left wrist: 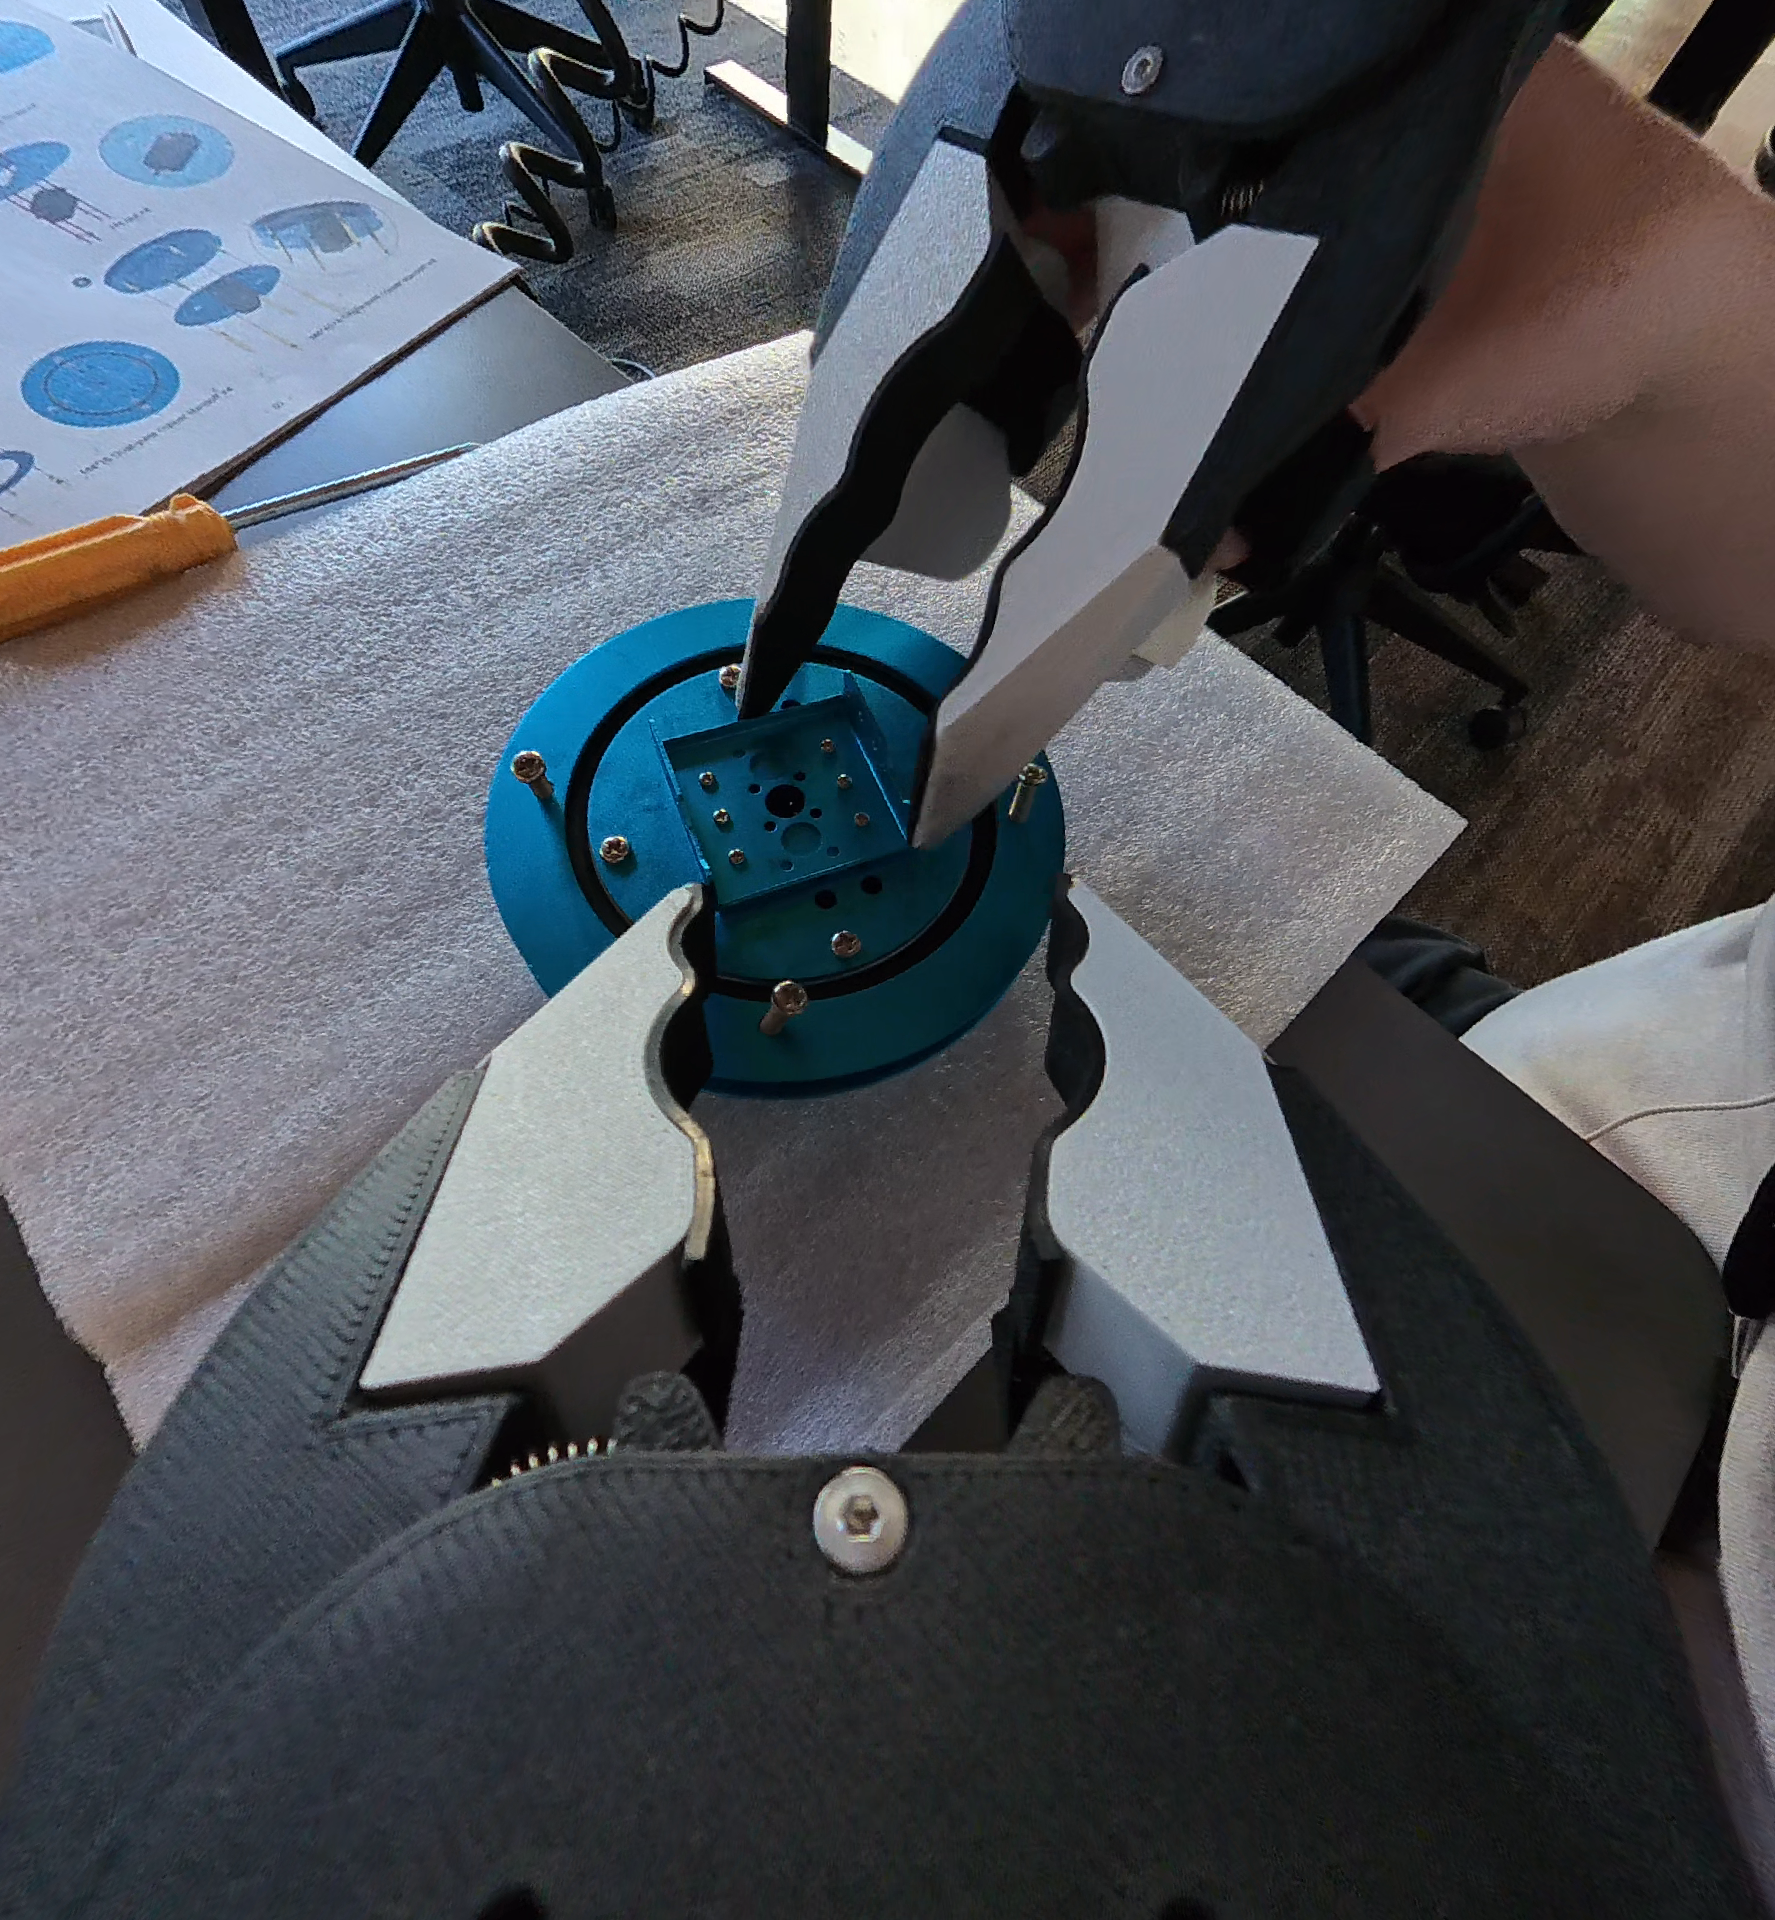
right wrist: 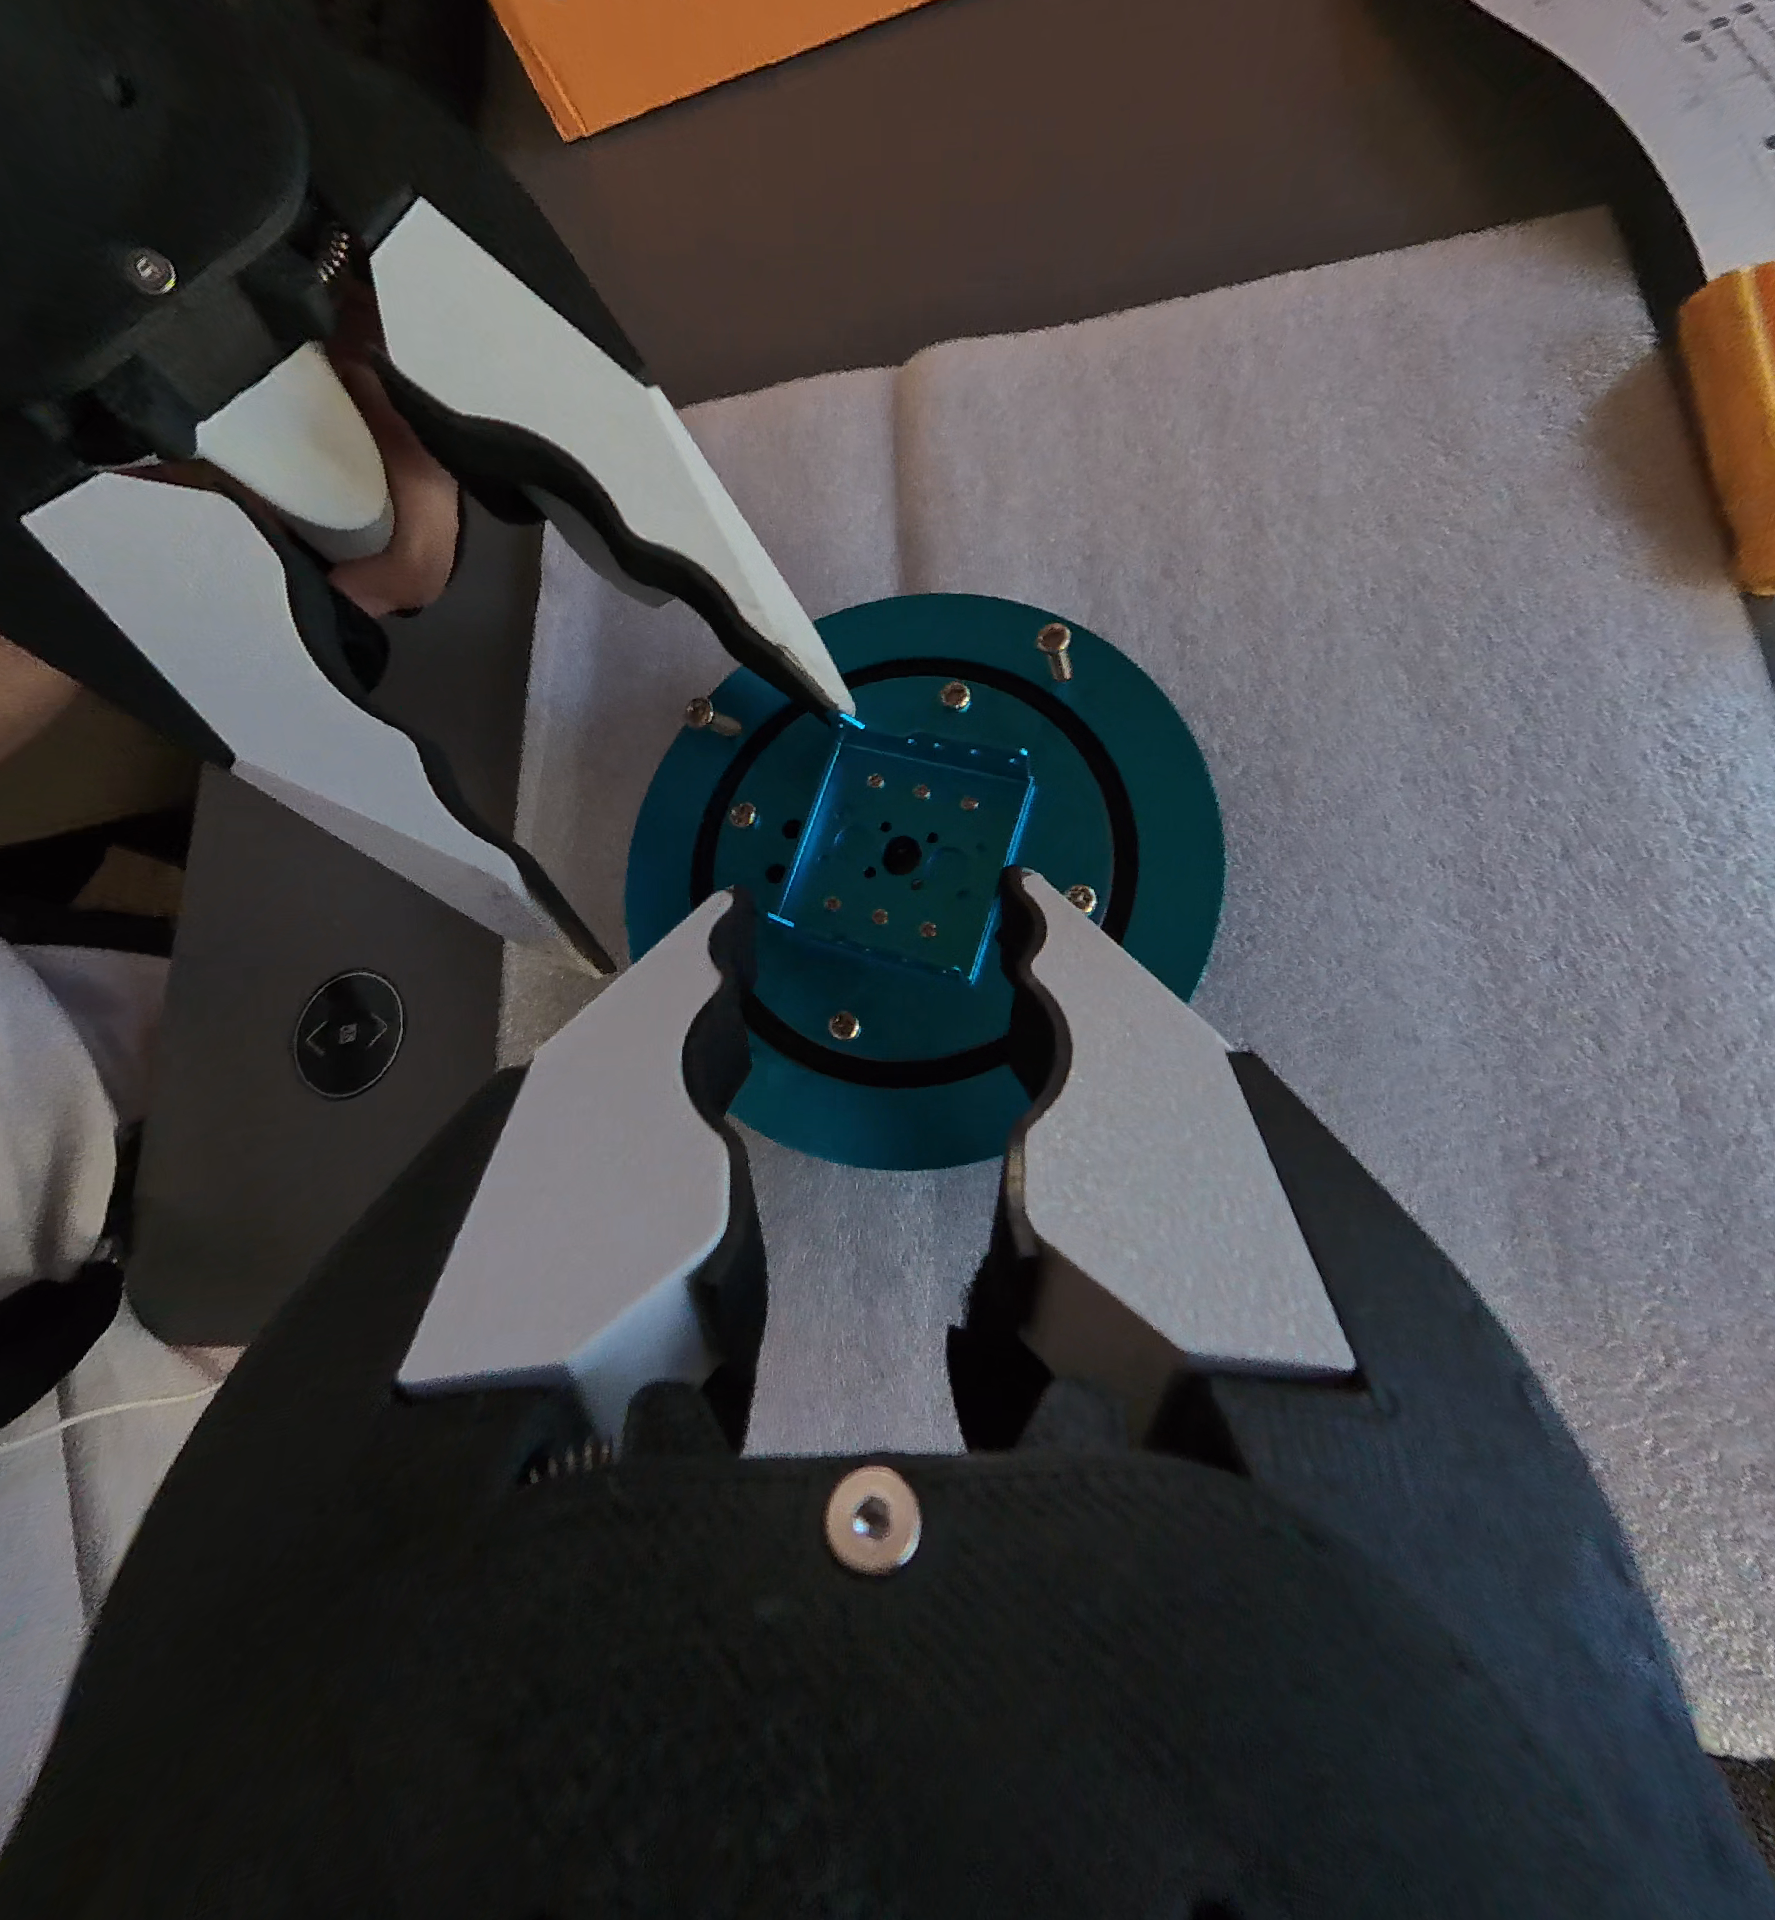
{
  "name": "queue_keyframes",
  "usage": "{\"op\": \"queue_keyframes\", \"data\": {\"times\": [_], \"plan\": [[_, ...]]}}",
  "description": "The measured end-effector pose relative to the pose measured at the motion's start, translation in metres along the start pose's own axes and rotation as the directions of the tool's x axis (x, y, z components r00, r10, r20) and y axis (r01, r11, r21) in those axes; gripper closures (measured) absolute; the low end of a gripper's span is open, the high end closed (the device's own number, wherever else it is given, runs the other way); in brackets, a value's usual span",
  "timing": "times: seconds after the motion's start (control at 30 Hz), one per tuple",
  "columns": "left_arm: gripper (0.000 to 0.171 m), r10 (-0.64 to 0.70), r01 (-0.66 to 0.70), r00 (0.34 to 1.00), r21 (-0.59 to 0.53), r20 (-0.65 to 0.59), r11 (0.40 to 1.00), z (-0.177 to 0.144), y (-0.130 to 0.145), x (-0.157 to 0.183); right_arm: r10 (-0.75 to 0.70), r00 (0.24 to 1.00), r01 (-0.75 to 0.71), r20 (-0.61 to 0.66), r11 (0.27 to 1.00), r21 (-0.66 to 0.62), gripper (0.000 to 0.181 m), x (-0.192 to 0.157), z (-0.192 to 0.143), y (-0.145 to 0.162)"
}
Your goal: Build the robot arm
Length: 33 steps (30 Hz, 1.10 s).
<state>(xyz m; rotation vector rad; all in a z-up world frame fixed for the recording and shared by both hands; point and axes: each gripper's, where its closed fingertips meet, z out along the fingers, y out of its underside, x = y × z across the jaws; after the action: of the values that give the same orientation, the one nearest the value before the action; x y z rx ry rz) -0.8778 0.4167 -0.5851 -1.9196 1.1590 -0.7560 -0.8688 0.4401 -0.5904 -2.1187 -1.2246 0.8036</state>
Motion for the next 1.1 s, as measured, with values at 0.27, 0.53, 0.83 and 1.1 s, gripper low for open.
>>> {"op": "queue_keyframes", "data": {"times": [0.27,0.53,0.83,1.1], "plan": [[0.108,0.034,-0.034,0.999,-0.014,0.023,0.999,0.0001,0.0025,0.0051,-0.120,0.980,0.129,0.159,0.991,-0.046,0.135,-0.0002,-0.0018,0.0014],[0.110,0.038,-0.037,0.999,-0.016,0.022,0.999,-0.0011,0.0042,0.0099,-0.344,0.896,0.387,0.279,0.914,-0.118,0.144,0.0054,-0.0020,0.0058],[0.122,0.020,-0.020,1.000,0.020,0.018,1.000,-0.0045,-0.0017,0.0091,-0.371,0.854,0.441,0.364,0.888,-0.130,0.147,0.0075,-0.0041,0.0061],[0.118,0.022,-0.023,0.998,0.026,0.053,0.999,-0.0039,-0.0028,0.0033,-0.444,0.842,0.497,0.306,0.859,-0.121,0.142,0.0073,-0.0053,0.0081]]}}
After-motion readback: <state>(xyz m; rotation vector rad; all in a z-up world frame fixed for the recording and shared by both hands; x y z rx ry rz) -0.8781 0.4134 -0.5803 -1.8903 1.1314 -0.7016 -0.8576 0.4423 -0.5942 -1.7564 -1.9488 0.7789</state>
